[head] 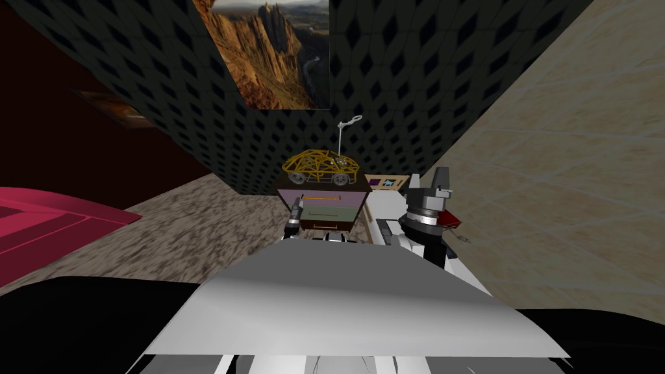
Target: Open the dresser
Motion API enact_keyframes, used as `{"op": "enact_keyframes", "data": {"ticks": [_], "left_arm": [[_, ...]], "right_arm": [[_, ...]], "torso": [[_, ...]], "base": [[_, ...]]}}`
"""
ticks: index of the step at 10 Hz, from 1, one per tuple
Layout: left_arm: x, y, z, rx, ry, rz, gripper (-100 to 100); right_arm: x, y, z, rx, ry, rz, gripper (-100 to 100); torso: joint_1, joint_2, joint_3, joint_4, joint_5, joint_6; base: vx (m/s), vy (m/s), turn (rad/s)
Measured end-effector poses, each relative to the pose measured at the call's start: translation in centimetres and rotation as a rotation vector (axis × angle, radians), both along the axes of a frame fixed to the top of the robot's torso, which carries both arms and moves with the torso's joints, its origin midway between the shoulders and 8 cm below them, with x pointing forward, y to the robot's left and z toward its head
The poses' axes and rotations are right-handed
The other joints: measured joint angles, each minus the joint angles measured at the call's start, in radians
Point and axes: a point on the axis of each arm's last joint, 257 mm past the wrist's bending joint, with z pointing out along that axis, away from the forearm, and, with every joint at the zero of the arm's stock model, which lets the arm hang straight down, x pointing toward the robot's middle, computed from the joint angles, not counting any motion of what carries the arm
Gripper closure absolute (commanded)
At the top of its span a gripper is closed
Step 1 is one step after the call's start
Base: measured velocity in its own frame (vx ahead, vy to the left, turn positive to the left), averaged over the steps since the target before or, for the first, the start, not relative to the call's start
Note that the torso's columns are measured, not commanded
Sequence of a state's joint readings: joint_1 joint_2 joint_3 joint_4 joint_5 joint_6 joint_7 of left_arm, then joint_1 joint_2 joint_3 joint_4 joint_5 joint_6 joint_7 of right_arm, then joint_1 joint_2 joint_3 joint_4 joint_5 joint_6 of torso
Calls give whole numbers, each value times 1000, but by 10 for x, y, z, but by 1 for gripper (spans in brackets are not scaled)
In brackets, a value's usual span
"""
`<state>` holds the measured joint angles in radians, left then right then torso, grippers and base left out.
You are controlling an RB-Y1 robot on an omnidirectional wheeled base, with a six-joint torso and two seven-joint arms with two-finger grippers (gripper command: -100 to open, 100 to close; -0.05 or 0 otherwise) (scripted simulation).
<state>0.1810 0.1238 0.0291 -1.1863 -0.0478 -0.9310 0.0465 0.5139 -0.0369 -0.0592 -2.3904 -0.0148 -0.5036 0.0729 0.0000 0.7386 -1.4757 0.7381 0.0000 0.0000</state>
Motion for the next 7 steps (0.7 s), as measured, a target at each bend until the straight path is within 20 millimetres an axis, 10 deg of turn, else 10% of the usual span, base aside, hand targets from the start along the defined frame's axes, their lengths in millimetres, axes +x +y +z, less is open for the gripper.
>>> {"op": "enact_keyframes", "data": {"ticks": [7], "left_arm": [[35,-2,5,-3,55,-4,-100]], "right_arm": [[0,0,0,0,0,0,0]], "torso": [[0,-1,0,0,0,0]], "base": [[-48,-12,13]]}}
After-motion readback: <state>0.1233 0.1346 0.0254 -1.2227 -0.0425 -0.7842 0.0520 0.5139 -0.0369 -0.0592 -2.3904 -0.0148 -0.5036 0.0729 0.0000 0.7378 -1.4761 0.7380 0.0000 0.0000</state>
